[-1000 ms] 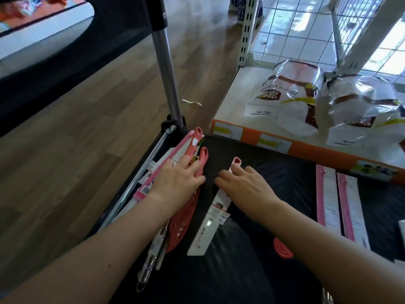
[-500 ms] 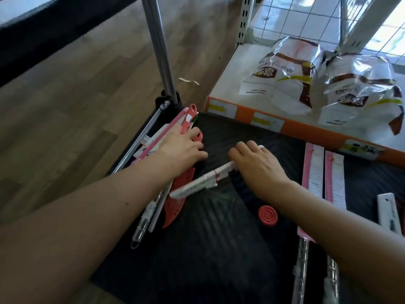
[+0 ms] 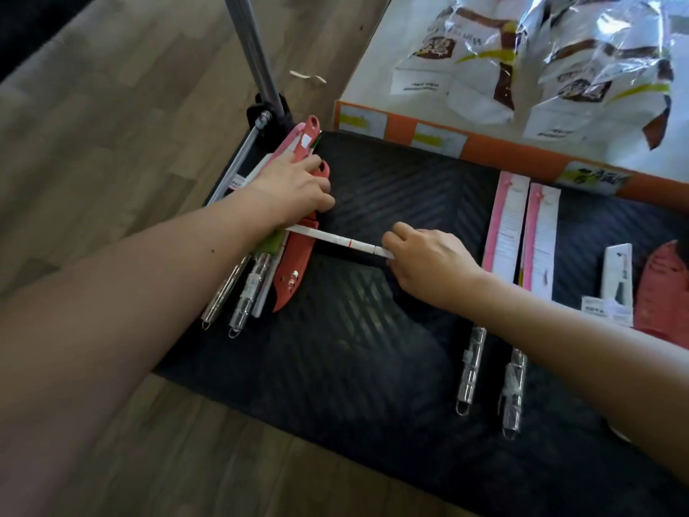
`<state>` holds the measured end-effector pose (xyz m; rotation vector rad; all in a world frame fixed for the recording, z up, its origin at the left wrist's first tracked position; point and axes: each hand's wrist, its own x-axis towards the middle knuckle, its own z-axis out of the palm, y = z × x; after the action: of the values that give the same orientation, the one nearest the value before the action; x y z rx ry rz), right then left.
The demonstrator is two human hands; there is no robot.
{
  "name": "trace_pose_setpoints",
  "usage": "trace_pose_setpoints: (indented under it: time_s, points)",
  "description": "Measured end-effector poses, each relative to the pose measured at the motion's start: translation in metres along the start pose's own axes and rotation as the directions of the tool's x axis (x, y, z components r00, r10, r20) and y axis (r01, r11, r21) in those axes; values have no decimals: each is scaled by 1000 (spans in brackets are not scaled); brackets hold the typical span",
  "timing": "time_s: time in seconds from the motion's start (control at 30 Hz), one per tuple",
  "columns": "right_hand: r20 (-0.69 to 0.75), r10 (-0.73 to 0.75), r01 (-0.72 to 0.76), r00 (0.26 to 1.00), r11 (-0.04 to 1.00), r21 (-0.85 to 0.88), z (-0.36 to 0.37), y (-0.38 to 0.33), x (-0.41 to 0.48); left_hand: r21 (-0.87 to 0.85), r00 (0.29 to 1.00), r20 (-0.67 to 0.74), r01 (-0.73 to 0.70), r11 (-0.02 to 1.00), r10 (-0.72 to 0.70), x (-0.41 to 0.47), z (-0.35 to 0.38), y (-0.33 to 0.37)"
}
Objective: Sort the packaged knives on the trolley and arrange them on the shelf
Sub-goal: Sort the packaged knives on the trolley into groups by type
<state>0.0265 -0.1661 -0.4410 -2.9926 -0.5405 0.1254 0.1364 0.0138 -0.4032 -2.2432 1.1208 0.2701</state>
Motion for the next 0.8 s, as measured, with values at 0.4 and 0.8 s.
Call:
trace_pose_setpoints:
  time_s: [0.4,0.8]
  points:
    - [131,270,-297,954,782,548,-1,-4,-59,-11,999,37,20,1000,-19,-3,3,3]
    - [406,371,-532,835,363,765,6,-29,-63,114,994,14,-109,988,108,-5,-14,22]
